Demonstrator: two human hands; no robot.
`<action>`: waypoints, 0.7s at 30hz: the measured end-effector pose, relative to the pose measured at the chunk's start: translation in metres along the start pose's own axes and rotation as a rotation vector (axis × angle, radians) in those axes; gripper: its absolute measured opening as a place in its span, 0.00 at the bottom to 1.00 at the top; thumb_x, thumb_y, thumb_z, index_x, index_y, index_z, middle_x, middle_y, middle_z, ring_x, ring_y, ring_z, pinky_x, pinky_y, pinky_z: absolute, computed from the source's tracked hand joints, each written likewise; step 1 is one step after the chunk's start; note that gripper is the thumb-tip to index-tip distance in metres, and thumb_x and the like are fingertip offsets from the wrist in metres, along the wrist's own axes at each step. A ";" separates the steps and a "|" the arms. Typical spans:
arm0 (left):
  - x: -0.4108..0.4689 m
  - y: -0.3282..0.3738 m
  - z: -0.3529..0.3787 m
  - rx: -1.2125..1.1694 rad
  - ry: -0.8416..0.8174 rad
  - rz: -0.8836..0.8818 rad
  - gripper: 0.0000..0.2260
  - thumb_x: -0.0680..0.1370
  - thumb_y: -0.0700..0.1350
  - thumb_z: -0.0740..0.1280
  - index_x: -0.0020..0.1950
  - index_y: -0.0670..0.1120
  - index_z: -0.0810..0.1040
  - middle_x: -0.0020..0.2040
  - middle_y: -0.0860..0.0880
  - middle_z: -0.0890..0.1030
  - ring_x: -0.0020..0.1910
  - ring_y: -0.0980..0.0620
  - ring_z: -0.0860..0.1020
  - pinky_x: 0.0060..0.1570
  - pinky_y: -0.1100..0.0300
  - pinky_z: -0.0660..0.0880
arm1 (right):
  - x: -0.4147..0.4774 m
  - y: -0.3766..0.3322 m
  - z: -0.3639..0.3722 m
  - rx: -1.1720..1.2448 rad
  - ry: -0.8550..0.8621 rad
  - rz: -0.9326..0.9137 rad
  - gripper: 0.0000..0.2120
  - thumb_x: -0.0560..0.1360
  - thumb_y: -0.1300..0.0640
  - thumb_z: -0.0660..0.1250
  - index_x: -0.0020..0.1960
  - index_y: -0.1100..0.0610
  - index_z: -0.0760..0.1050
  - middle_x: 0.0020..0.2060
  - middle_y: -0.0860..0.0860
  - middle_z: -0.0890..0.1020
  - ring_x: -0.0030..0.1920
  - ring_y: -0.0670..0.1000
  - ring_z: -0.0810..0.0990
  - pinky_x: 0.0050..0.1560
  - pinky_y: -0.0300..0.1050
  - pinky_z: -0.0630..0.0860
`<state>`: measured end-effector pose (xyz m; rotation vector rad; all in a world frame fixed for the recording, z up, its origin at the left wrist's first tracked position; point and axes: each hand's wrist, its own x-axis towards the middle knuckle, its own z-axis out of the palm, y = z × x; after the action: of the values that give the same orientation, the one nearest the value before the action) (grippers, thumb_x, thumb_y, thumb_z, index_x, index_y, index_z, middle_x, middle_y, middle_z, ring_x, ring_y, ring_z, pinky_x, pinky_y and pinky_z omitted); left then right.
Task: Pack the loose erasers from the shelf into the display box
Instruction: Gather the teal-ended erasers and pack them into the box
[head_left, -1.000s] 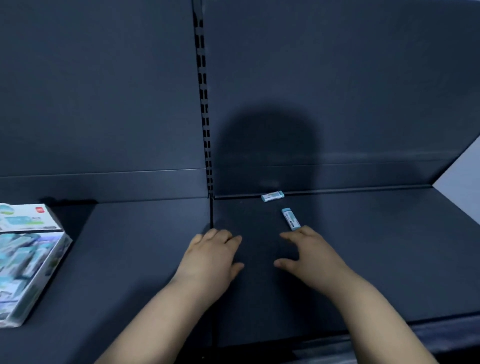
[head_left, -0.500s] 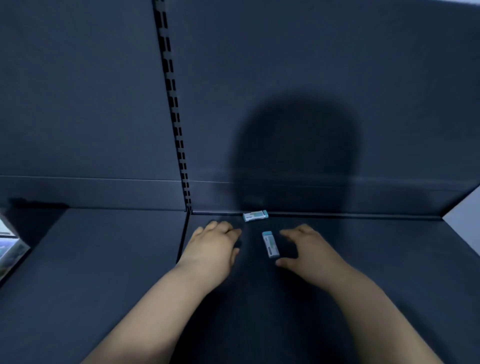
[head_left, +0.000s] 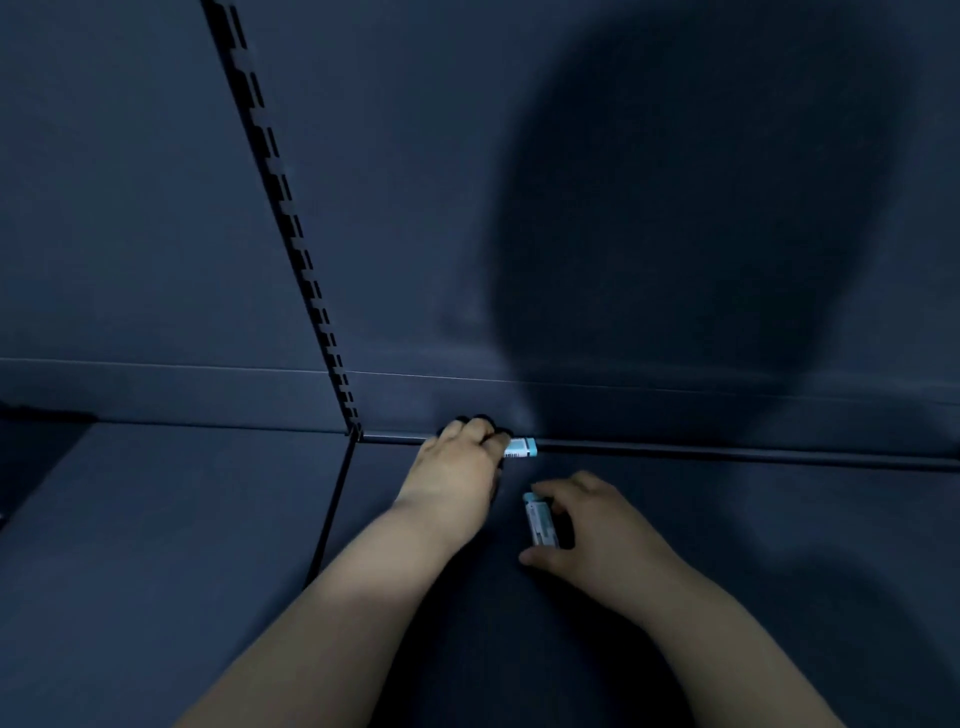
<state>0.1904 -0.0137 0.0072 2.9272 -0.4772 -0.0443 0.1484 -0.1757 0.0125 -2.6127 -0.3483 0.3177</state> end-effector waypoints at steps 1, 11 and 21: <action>0.003 0.001 0.001 -0.015 0.013 -0.008 0.19 0.80 0.45 0.58 0.71 0.50 0.64 0.67 0.49 0.66 0.64 0.48 0.64 0.63 0.57 0.62 | 0.000 0.002 -0.001 0.002 0.002 0.006 0.33 0.66 0.41 0.71 0.67 0.47 0.65 0.59 0.46 0.70 0.61 0.45 0.68 0.61 0.40 0.68; -0.022 -0.001 -0.019 -0.006 -0.042 0.018 0.22 0.76 0.37 0.59 0.69 0.53 0.68 0.61 0.49 0.72 0.61 0.47 0.70 0.59 0.59 0.67 | -0.017 0.007 -0.002 -0.015 0.034 0.066 0.34 0.65 0.39 0.71 0.67 0.47 0.66 0.56 0.45 0.71 0.60 0.46 0.69 0.60 0.39 0.68; -0.066 0.007 -0.016 -0.035 -0.294 0.240 0.10 0.70 0.52 0.59 0.47 0.52 0.77 0.50 0.50 0.74 0.49 0.51 0.73 0.47 0.59 0.69 | -0.038 0.007 -0.002 0.106 0.000 0.074 0.29 0.61 0.43 0.76 0.58 0.44 0.69 0.47 0.41 0.73 0.46 0.41 0.71 0.50 0.39 0.72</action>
<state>0.1267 0.0035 0.0242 2.8171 -0.8575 -0.4498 0.1146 -0.1940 0.0165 -2.5255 -0.2286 0.3515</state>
